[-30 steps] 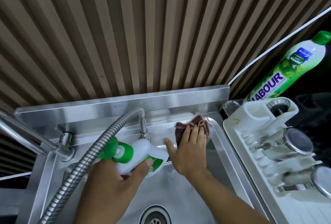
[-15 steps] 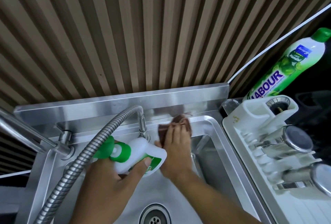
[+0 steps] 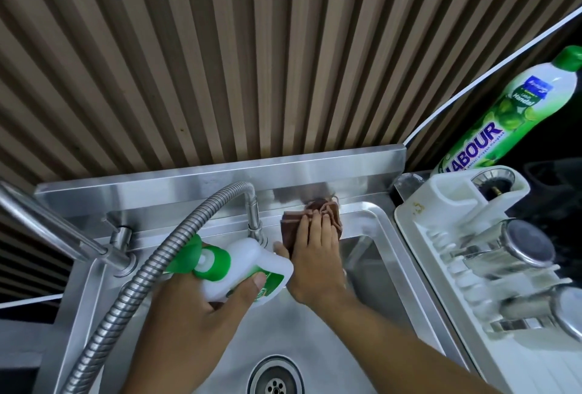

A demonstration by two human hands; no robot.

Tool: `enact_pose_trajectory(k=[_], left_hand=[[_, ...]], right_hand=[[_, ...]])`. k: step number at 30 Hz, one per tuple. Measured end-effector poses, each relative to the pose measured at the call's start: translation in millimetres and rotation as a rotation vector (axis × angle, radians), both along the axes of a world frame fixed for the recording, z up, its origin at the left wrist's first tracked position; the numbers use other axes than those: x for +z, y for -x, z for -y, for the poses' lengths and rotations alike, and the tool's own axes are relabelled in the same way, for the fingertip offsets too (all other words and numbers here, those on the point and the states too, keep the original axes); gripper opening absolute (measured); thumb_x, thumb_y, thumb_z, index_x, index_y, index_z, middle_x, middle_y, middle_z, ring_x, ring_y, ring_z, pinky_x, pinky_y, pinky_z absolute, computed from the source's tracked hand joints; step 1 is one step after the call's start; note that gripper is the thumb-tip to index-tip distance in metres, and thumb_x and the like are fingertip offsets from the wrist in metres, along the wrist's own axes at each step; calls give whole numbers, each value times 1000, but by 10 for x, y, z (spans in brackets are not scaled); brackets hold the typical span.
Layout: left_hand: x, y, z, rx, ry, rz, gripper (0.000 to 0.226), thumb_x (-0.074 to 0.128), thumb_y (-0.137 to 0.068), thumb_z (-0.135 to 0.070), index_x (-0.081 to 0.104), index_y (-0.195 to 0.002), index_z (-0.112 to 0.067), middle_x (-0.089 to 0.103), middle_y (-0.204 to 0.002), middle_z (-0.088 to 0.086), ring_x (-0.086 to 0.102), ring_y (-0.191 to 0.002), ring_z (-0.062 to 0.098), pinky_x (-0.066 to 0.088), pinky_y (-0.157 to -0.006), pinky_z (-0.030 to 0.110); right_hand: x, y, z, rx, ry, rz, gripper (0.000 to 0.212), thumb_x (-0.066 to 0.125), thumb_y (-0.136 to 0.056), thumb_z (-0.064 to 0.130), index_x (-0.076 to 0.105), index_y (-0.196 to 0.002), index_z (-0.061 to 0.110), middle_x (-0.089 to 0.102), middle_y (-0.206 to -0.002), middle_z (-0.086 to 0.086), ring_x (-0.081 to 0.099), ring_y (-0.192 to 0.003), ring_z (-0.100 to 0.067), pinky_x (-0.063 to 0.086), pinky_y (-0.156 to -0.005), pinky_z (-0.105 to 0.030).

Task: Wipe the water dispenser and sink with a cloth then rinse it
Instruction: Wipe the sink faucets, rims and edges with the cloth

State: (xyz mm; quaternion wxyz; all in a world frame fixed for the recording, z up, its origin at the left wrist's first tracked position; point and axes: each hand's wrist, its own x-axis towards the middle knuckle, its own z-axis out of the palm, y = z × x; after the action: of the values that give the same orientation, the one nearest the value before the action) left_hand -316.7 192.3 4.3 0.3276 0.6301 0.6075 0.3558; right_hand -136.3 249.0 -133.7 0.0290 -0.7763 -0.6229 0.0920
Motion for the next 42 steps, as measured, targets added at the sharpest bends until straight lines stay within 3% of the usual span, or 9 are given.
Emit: enact_pose_trajectory(k=[8,15,18,23,25,29,35,38,42], left_hand=[[25,-25,33,7,2,19,31,89,-69,-24,58,-69,-26,66,-69,-23,63,-68,-5,43,-60,3],[47,-9,29,-6,-12,-12,31,87,-71,-29,57,-72,-25,65,-70,-22,62,-68,-5,42,-60,4],[55,3,27,15,-9,-11,28,86,-71,-34,59,-74,-28,67,-75,-22,63,-72,-5,44,-58,11],[81,5,43,9,-28,1,27,87,-72,-28,60,-74,-28,68,-77,-24,63,-75,-7,43,-62,3],[88,0,53,11,-30,7,28,88,-72,-26,60,-72,-27,68,-76,-24,63,-74,-8,43,-62,3],[73,-11,84,14,-31,18,31,88,-72,-22,58,-68,-28,68,-71,-26,63,-69,-9,42,-58,1],[12,-11,92,31,-13,-19,28,89,-71,-28,61,-70,-30,68,-66,-21,64,-61,-2,43,-58,5],[34,-12,98,14,-16,8,36,87,-72,-32,60,-85,-53,69,-66,-18,65,-60,0,45,-56,8],[33,-9,112,6,-27,10,25,87,-73,-26,62,-69,-28,67,-62,-19,63,-63,-3,43,-56,4]], right_hand=[[256,-701,-469,-463,58,-55,92,22,-101,63,6,-156,-8,7,-165,-28,4,-153,-42,1,-124,-50],[208,-850,-499,-559,-57,-50,82,33,-102,53,23,-151,-13,26,-158,-32,22,-147,-44,12,-123,-50],[67,-337,-258,-237,-280,-38,74,35,-96,49,51,-136,-12,52,-137,-34,48,-128,-49,36,-112,-58],[-168,160,26,373,-295,-118,68,57,-87,47,50,-142,7,52,-146,-13,42,-140,-35,26,-121,-53],[-140,-17,-62,404,-337,-124,56,53,-90,45,51,-139,17,54,-143,-3,44,-138,-28,30,-119,-50],[-21,-295,-113,-38,-389,-237,57,54,-89,43,42,-141,23,48,-145,-1,39,-137,-24,31,-117,-45],[-238,116,-43,480,-332,-104,84,65,-83,46,38,-150,3,45,-153,-14,35,-146,-31,23,-122,-52],[-232,-232,-18,300,-318,-17,88,72,-75,26,35,-151,3,41,-154,-18,33,-147,-36,21,-124,-50],[-10,-901,-43,-95,-102,237,95,64,-81,26,14,-156,-5,20,-162,-28,14,-152,-43,9,-125,-54]])
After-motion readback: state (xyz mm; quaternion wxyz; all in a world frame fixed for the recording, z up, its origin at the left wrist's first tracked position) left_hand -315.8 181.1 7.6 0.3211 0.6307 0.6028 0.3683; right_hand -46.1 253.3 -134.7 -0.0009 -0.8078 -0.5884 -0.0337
